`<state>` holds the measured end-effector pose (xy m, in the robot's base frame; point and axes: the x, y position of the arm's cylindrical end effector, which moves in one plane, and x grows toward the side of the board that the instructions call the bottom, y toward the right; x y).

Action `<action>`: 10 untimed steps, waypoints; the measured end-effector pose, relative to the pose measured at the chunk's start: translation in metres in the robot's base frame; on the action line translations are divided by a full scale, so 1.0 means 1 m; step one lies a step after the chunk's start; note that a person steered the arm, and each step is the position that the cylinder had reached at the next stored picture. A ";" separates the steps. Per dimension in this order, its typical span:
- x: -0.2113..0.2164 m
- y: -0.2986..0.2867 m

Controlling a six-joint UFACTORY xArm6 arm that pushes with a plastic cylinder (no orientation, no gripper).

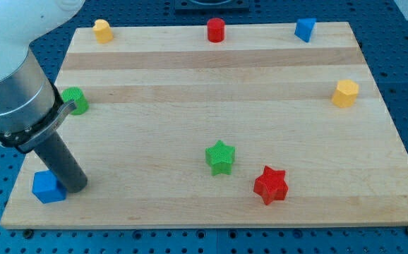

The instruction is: Move the green star slightly downwards

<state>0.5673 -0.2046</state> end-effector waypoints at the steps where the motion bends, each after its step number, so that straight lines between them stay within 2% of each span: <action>1: 0.000 0.020; 3: -0.082 0.079; 4: -0.119 0.151; 5: -0.109 0.212; 7: -0.047 0.238; 8: -0.046 0.238; 9: -0.072 0.223; 10: -0.076 0.214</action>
<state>0.4909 0.0097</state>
